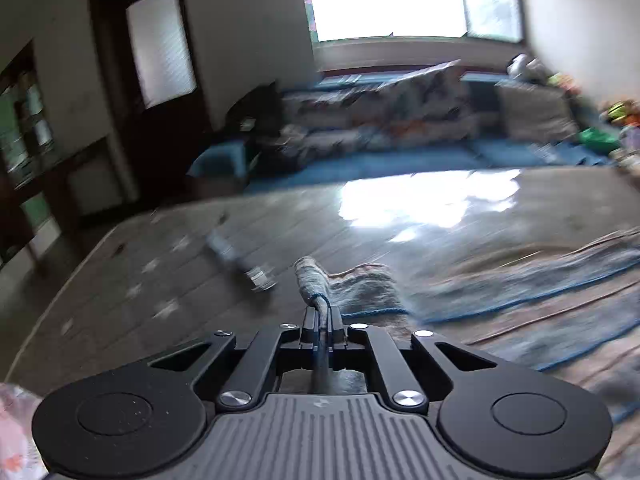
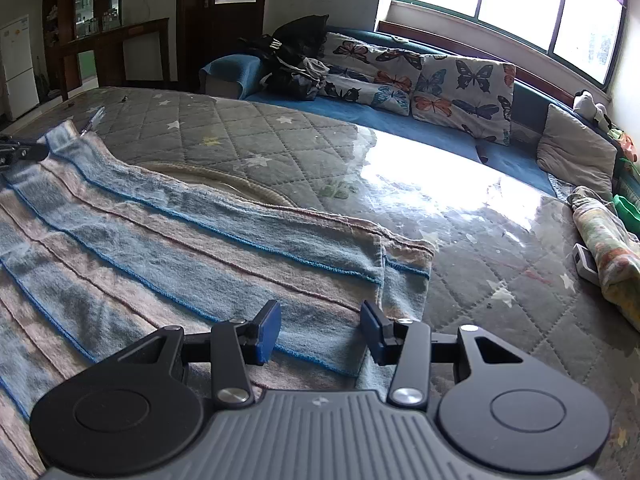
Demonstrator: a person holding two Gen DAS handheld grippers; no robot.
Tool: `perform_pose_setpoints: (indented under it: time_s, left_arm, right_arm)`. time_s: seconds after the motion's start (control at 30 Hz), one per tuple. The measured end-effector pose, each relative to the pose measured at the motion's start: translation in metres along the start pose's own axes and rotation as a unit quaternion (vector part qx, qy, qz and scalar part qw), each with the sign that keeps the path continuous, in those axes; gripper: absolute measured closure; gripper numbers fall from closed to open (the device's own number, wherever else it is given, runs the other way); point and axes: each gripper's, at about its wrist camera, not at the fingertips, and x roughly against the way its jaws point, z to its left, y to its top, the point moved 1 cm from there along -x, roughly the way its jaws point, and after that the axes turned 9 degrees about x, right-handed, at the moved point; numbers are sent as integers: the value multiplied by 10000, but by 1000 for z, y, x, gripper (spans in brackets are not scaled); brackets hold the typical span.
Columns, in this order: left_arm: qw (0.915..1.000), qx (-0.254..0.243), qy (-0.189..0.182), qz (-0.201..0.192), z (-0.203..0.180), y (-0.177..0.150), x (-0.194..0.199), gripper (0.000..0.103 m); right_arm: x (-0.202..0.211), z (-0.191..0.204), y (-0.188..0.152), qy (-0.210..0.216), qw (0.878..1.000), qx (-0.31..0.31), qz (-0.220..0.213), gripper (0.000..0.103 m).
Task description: Fold clothes
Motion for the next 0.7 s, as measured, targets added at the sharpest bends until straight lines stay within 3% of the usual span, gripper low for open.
perform_pose_setpoints:
  time_s: [0.17,0.23,0.37,0.53,0.6,0.7]
  left_arm:
    - [9985,173,502,163,26,-2,-15,93]
    - [9978,340,527,210,34,0,-15,93]
    - [9989,418,51,221,29,5,-4,93]
    - [9973,215,-633,311,-4,12,-8,93]
    - [9963,118,-743,415,-13,12,-18,92]
    - [9964,145,-571,602,-14,12,-36,90]
  right_arm:
    - [2,0,0,-65,10000,-1,28,58]
    - [3,0,0,-100,9999,-14,38,58]
    - [2,-6,2,-197,9997,-167,41,58]
    - [-6,-21,7,-154,9985,-522,-29,58]
    - [-10,-22,11,-159,9988,-457,-24,58]
    - [-16,-25,13,-164,9991,-399,41,50]
